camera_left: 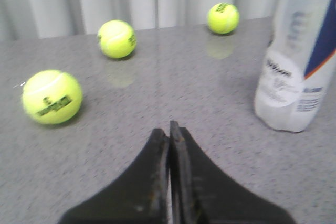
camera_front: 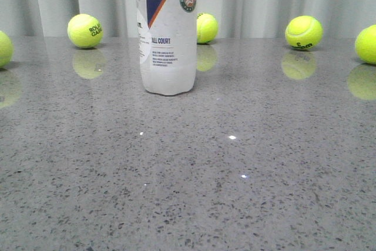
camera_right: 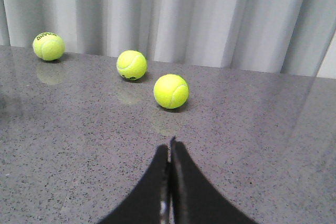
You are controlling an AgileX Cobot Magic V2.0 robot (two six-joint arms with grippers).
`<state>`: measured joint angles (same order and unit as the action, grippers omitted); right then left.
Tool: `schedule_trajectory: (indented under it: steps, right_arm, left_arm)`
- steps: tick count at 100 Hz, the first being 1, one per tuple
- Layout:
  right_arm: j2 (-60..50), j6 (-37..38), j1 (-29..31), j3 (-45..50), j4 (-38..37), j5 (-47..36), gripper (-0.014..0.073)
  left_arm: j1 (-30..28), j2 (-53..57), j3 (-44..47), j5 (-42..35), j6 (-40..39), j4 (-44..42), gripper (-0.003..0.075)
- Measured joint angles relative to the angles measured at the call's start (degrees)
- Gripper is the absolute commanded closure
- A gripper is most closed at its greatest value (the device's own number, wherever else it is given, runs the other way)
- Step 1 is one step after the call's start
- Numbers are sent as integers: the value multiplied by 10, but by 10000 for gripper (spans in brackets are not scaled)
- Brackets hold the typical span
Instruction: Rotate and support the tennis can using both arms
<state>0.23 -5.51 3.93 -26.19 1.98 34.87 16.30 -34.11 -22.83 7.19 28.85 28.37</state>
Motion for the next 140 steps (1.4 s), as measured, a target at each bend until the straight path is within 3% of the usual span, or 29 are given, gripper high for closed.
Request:
schedule_trajectory:
  steps: [29,48,60,77,94,110,140]
  right_arm:
    - [0,0,0,0,0,0,664]
    - [0,0,0,0,0,0,664]
    - [0,0,0,0,0,0,664]
    - [0,0,0,0,0,0,664]
    - [0,0,0,0,0,1,664]
    - [0,0,0,0,1,0,664]
    - [0,0,1,0,1,0,664]
  left_arm:
    - [-42,17,43,-35,-6,-10,739]
    - [-71,73,90,-43,-195,-174,739]
    - [-109,129,133,-43,-247,-232,739]
    - [-154,228,200,-39,-261,-267,739]
    - [-159,337,229,-3,-263,-273,739]
    - [-159,344,229,54,-265,-273,739]
    - [-153,344,229,56,-265,-273,739]
